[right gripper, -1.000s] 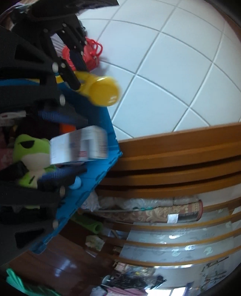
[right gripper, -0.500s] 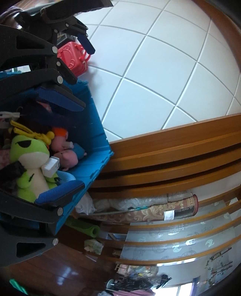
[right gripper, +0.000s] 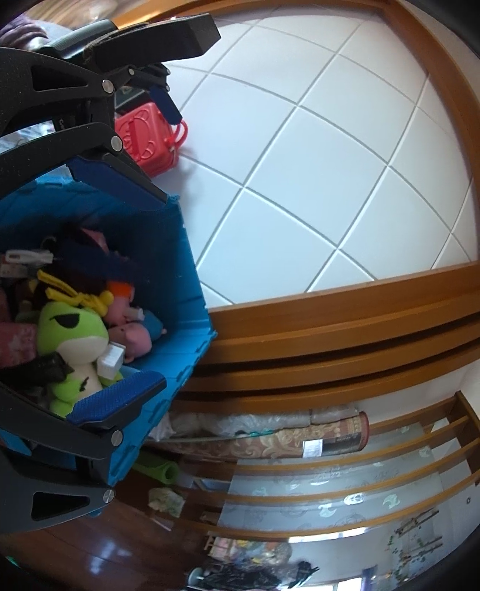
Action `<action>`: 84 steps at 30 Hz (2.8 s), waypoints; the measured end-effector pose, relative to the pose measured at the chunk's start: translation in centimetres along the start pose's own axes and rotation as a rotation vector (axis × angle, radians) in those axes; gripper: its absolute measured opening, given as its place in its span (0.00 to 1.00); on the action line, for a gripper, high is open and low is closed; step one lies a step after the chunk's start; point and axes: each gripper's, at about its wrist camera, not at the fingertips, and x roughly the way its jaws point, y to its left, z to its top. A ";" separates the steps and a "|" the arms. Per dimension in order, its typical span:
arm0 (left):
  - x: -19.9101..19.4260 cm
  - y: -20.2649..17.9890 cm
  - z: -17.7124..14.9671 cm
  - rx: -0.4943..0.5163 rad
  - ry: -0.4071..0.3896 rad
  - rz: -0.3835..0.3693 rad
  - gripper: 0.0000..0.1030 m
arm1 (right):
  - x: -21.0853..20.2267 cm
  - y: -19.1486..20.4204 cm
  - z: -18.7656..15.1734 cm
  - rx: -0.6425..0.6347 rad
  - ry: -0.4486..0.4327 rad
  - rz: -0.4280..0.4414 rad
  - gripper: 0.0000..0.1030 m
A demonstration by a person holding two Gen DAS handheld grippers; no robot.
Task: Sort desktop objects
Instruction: 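Return both tools from the crate to the bed, then grasp the green-and-pink pig plush with the right tool while the left tool grasps the pink Kotex pack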
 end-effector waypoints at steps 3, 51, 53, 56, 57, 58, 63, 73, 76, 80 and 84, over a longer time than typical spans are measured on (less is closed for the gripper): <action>-1.0 1.6 -0.9 -0.016 -0.006 0.014 1.00 | -0.2 1.3 -0.1 -0.009 0.003 0.005 0.88; -9.3 48.4 -39.1 -0.383 0.464 0.683 1.00 | 35.2 67.5 -36.9 -1.211 0.670 1.048 0.91; -8.9 49.3 -39.8 -0.395 0.482 0.697 1.00 | 35.9 69.3 -39.7 -1.379 0.649 1.068 0.91; -8.8 50.1 -40.8 -0.421 0.497 0.703 1.00 | 36.1 71.0 -43.2 -1.605 0.521 1.044 0.91; -8.7 50.3 -41.1 -0.426 0.503 0.702 1.00 | 36.0 71.5 -44.0 -1.664 0.468 1.037 0.91; -8.6 50.3 -41.3 -0.430 0.510 0.697 1.00 | 36.1 72.0 -44.6 -1.693 0.437 1.033 0.92; -6.6 49.6 -42.6 -0.422 0.538 0.600 1.00 | 37.8 74.0 -45.9 -1.629 0.480 0.962 0.77; 0.8 45.2 -43.0 0.056 0.557 -0.059 1.00 | 42.8 66.4 -29.5 -0.873 0.648 0.906 0.70; 3.0 45.1 -43.1 0.117 0.550 -0.247 1.00 | 42.7 62.9 -26.3 -0.810 0.610 0.826 0.70; 6.0 45.6 -43.4 0.140 0.573 -0.479 0.98 | 42.9 59.3 -24.4 -0.715 0.614 0.761 0.71; 7.6 45.6 -44.7 0.174 0.655 -0.657 0.85 | 42.5 56.3 -23.9 -0.633 0.633 0.710 0.71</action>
